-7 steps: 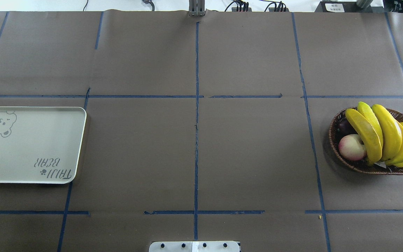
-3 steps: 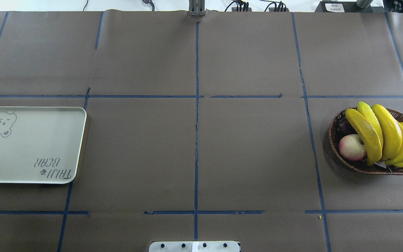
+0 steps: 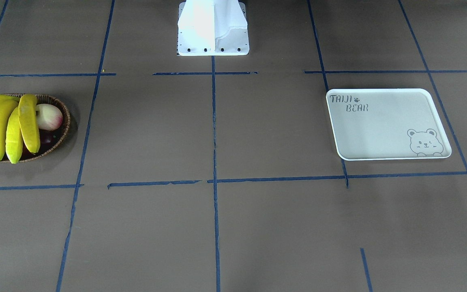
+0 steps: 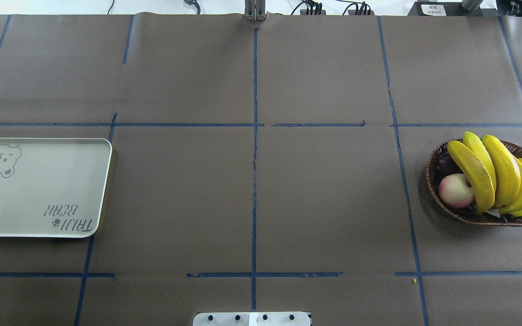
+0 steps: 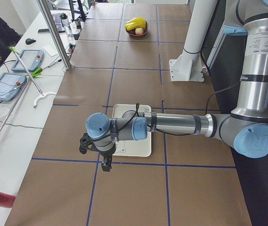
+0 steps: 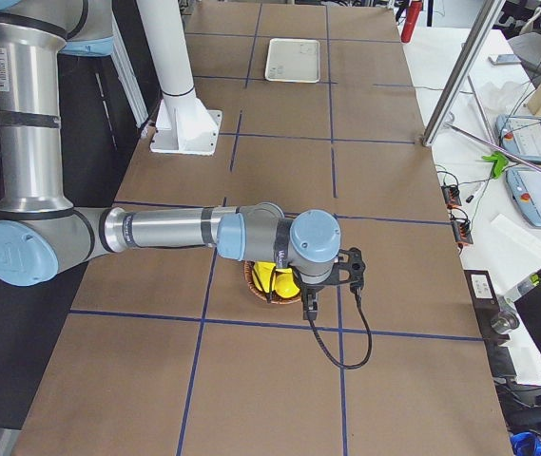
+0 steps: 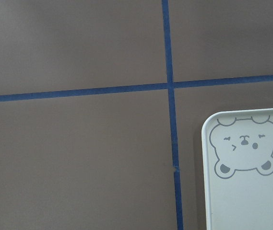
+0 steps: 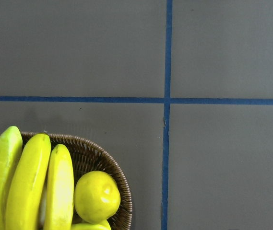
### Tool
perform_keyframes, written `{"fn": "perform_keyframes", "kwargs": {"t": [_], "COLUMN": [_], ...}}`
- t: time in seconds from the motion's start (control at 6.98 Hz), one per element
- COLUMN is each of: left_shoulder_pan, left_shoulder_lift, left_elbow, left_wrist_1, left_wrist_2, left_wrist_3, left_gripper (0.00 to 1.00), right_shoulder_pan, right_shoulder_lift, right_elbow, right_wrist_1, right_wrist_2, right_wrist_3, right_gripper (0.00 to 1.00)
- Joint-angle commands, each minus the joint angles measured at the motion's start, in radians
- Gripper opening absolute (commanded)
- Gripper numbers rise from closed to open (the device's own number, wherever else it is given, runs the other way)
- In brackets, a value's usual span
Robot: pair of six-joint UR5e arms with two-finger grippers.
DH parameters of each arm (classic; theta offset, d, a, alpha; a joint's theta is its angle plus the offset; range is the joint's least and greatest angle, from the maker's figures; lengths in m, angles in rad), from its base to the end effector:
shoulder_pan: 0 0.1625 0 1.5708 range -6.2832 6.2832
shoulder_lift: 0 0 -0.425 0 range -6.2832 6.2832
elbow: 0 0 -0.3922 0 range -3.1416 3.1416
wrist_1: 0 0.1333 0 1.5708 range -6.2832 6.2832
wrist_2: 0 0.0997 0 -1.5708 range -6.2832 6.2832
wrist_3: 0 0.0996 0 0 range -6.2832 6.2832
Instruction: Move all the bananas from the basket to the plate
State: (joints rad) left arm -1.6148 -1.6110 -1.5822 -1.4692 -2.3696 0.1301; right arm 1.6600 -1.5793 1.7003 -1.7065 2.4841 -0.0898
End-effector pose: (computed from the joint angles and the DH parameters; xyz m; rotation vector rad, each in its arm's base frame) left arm -0.0841 -0.5016 0.6413 0.0223 0.7998 0.0615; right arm 0.0974 -0.4777 0.6025 0.0680 -0.9108 0.0062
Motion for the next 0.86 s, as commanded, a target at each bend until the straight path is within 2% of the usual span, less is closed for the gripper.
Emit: {"fn": "perform_keyframes", "kwargs": {"t": [0.0, 0.14, 0.29, 0.57, 0.72], "left_shoulder_pan": [0.035, 0.083, 0.096, 0.140, 0.150], "left_shoulder_lift": [-0.004, 0.002, 0.005, 0.005, 0.005], "left_elbow": [-0.048, -0.047, -0.047, -0.047, -0.048], "left_wrist_1": [-0.063, -0.138, -0.187, -0.247, -0.255], "left_wrist_2": [0.001, 0.001, 0.001, 0.000, 0.000], "left_wrist_3": [-0.151, -0.224, -0.274, -0.357, -0.369], "left_gripper": [1.00, 1.00, 1.00, 1.00, 1.00], "right_shoulder_pan": [-0.046, -0.116, -0.202, -0.355, -0.450], "right_shoulder_lift": [0.016, 0.019, 0.019, 0.018, 0.018], "right_elbow": [0.043, 0.126, 0.219, 0.348, 0.384], "right_wrist_1": [0.013, 0.013, 0.013, 0.016, 0.018], "right_wrist_2": [0.045, 0.027, -0.037, -0.104, -0.149], "right_wrist_3": [0.030, 0.126, 0.281, 0.489, 0.563], "right_gripper": [1.00, 1.00, 1.00, 1.00, 1.00]}}
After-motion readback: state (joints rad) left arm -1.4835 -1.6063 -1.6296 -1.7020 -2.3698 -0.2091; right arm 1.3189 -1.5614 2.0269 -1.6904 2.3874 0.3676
